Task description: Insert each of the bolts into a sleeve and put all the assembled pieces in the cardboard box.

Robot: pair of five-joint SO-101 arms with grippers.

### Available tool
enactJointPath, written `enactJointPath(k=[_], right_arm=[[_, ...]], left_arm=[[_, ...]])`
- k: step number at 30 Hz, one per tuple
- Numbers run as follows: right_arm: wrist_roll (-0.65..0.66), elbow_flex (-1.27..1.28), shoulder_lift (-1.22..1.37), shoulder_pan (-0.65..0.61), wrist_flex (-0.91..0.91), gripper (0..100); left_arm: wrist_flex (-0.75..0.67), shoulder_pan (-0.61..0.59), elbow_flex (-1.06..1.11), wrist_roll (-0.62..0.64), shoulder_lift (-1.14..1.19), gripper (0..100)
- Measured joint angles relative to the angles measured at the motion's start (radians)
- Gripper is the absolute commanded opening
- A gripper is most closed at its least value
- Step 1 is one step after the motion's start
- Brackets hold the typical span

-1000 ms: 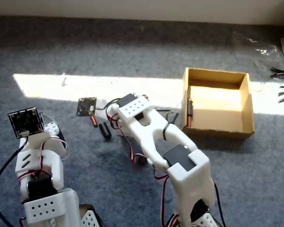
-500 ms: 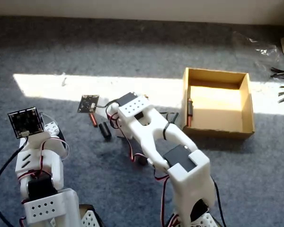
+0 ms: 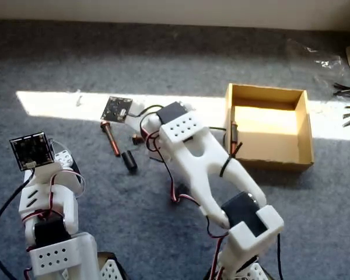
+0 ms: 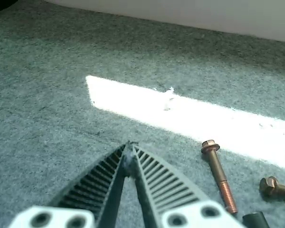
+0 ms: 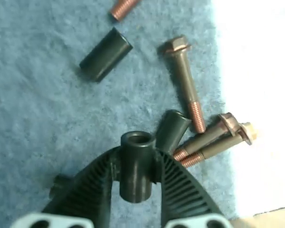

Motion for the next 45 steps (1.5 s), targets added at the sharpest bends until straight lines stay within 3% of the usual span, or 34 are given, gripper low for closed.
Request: enactJointPath(k=[12,25,35,45], right_arm=[[-0.241,0.000,-0.373,0.000,0.104,0.5],[-0.373,0.000,-0.750,0.000,0.305,0.5],[-0.393,0.000,-0.934,0.005,0.413,0.5],[-0.393,0.089,-1.165,0.098,0.433,0.5]], left_arm=[[0.000,0.000,0.000,0.000,0.000,1],[0.049,0.157,-0.040,-0.064,0.000,1],[0.190,0.210,-0.207,-0.063,0.000,1],[0.267,0.212,-0.399,-0.068,-0.011,1]])
